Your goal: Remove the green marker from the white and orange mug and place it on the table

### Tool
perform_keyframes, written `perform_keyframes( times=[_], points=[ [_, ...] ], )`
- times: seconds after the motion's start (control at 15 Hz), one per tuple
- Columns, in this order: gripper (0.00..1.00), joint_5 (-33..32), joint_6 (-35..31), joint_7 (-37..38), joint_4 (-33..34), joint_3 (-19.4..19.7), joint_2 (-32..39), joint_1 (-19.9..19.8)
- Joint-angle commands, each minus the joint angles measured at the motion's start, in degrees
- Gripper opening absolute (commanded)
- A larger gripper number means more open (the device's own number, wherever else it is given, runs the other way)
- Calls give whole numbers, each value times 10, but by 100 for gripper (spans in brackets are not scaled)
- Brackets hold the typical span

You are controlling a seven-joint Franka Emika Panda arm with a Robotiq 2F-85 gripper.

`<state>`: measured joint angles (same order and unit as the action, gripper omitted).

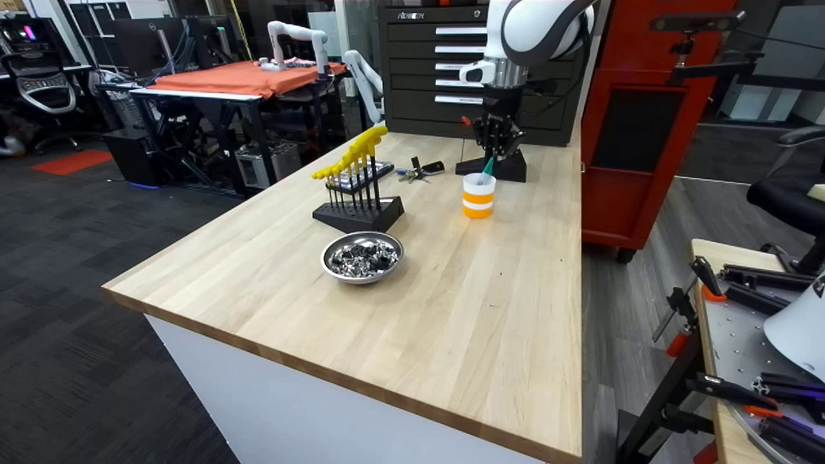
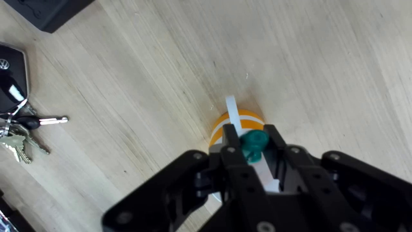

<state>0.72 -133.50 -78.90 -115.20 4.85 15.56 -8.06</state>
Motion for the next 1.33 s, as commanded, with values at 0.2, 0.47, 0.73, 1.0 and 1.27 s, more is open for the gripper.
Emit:
perform_keyframes(
  times=[0.2, 0.47, 0.73, 1.0, 1.27],
  points=[
    [6, -61, 25, 6, -2, 1, -35, -4],
    [6, -77, 74, 45, 13, 4, -47, 1],
    [6, -74, 137, 82, 33, 1, -65, 5],
    [6, -79, 189, 121, 59, -3, -82, 13],
    [6, -75, 254, 166, 87, -11, -94, 24]
  ],
)
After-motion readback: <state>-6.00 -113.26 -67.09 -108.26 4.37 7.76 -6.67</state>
